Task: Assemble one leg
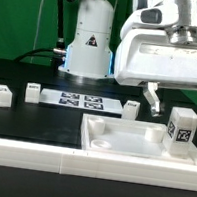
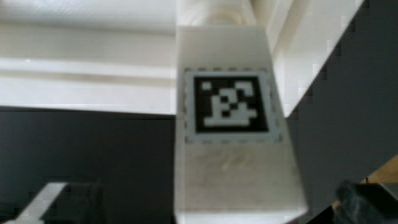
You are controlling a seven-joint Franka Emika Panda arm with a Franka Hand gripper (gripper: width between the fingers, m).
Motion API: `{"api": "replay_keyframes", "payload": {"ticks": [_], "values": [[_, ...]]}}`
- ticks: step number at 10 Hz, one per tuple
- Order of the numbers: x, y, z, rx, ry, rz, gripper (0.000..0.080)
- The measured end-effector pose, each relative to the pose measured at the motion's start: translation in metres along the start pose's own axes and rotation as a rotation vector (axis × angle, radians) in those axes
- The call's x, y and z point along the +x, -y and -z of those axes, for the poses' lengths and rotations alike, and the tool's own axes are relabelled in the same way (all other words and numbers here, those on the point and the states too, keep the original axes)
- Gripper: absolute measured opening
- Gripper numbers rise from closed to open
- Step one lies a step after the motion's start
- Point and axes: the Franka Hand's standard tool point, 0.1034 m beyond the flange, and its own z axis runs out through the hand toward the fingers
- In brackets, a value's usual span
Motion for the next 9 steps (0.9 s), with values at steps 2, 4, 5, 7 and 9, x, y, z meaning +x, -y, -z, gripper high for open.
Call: {"api": "replay_keyframes", "payload": {"ticks": [2,4,5,7,9], "values": [[0.0,0.006,-0.008,0.031,0.144,-0.028,0.0649],[0.001,0.005,-0.012,0.045,0.246,-0.031,0.0649],[0.0,0.005,-0.012,0.055,0.296,-0.032,0.0649],[-0.005,0.005,-0.009,0.082,0.44,-0.038,0.0649],[-0.013,0.008,-0.004,0.107,0.571,-0.045,0.0649]]}}
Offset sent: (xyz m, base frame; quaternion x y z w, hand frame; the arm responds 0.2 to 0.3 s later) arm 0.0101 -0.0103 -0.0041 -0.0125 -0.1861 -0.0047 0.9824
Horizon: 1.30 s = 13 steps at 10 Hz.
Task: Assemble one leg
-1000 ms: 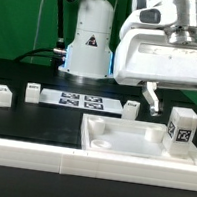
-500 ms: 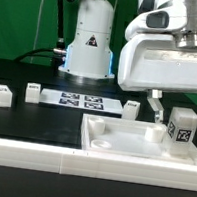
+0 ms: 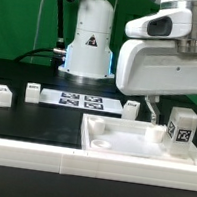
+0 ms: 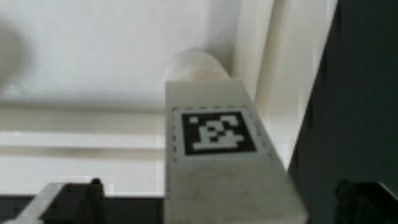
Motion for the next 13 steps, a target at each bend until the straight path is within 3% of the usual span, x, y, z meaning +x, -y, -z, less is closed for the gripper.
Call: {"api": "replay_keyframes", "payload": {"ticks": [2,4,5,6,7,8,13], "values": [[-0.0048,0.0045,0.0011,0.024,0.126,-0.002,0.0649],[0.0037,0.0046,0.0008,0.026,0.12,0.003,0.0649],[0.0032,0.0044,0.0004,0.026,0.121,0.002,0.0523],[0.0032,0.0042,0.0003,0.026,0.121,0.002,0.0523],[0.0032,0.0039,0.0001,0.026,0.121,0.001,0.0386],[0.0031,0.0033,0.0,0.026,0.122,0.0,0.0313],[0.0025,-0.0012,-0.0008,0.023,0.122,-0.043,0.03]]}}
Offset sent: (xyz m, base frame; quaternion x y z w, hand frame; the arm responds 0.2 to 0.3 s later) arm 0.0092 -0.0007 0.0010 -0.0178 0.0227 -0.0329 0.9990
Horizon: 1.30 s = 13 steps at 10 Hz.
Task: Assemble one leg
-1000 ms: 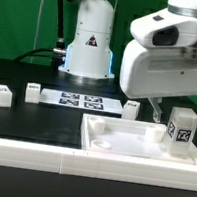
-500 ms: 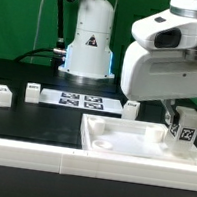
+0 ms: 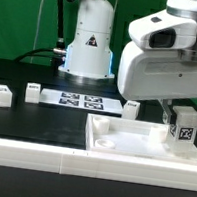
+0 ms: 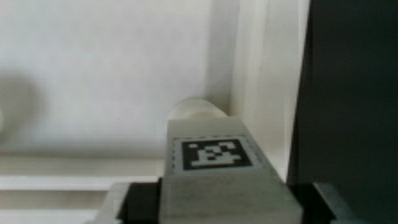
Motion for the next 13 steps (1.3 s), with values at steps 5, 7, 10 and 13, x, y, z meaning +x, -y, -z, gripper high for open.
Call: {"api": "replay_keyframes", "payload": {"ticks": [5,7,10,13], "values": [[-0.001,0.002,-0.004,0.014,-0.079,-0.644,0.0296],[-0.002,0.009,-0.006,0.026,-0.099,-0.873,0.0296],[-0.002,0.013,-0.007,0.029,-0.086,-1.028,0.0296],[-0.003,0.011,-0.007,0.015,-0.084,-0.847,0.055]]}}
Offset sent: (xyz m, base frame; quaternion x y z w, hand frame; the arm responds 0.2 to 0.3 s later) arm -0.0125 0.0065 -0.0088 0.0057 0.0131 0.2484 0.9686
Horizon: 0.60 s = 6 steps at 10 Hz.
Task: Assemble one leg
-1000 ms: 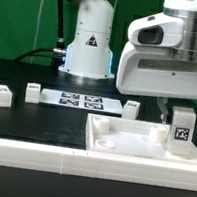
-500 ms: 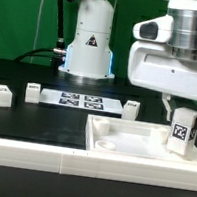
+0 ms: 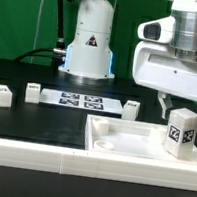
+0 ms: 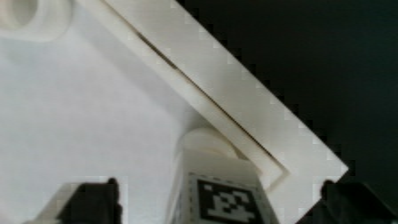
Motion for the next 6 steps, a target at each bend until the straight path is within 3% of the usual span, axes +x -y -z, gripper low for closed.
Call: {"api": "replay_keyframes", "payload": {"ticks": [1,6], "values": [[0.0,0.0,0.001,-0.006,0.002,0.095,0.0629],[0.011,-0.002,0.003,-0.057,-0.005,0.679,0.0648]]}}
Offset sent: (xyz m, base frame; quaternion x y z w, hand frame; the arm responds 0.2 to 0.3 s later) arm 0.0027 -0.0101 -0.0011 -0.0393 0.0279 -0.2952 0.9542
